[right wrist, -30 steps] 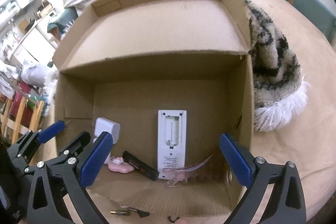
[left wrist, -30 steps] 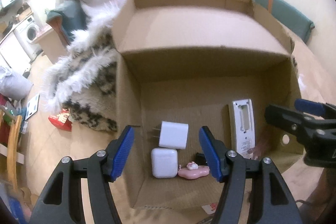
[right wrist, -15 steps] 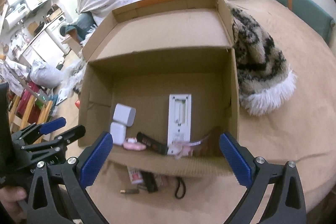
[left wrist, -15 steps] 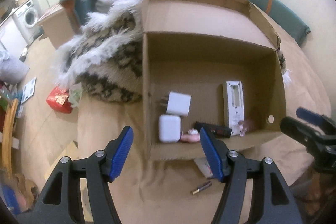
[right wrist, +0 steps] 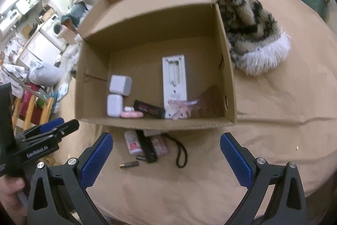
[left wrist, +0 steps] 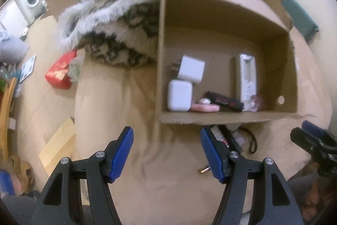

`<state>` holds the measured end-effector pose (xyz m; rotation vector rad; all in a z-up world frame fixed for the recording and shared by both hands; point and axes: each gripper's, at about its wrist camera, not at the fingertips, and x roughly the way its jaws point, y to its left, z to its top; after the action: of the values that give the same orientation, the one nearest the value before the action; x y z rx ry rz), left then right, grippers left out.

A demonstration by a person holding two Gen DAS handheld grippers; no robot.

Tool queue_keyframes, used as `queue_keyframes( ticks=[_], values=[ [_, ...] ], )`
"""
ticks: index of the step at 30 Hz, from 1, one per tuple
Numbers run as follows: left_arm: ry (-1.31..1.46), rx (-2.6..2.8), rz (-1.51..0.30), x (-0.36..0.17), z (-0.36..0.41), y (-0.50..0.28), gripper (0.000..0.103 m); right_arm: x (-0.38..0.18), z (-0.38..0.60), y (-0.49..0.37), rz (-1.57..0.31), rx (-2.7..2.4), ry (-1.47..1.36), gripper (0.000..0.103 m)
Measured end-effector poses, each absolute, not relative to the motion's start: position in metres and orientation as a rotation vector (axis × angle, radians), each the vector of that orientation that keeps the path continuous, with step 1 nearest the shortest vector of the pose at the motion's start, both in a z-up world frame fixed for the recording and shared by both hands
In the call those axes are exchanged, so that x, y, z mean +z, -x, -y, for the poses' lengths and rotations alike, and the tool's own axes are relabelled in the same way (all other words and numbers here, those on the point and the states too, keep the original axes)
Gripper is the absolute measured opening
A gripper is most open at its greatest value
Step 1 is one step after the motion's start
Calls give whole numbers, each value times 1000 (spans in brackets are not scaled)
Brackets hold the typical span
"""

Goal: Organize rigid objects
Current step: 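Withdraw both open tools from the box toward the remaining items, then grasp the white pill bottle with the left tool while the right tool grasps the AA battery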

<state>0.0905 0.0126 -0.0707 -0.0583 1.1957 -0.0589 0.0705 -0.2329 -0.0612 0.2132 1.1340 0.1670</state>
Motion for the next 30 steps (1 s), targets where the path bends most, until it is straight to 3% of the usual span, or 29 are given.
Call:
queue_keyframes(
  ticks=[7,17,27,28,30],
  values=[
    [120,-31,-1297,-100,-12,-95,63,-92,243,-73,-1251,103,-236,103],
    [226,-63,-1468,-145,28,-111,63,-94,246,-78,-1261,107,-302,103],
    [221,-9,-1495,-171,55,-122,65,-94,251,-79,-1265,107,-332,103],
    [208,2,-1493,-171,56,-123,64,-94,250,-79,-1264,109,-329,103],
    [192,19,-1504,-176,57,-125,53,-94,247,-80,-1263,108,-319,103]
  ],
)
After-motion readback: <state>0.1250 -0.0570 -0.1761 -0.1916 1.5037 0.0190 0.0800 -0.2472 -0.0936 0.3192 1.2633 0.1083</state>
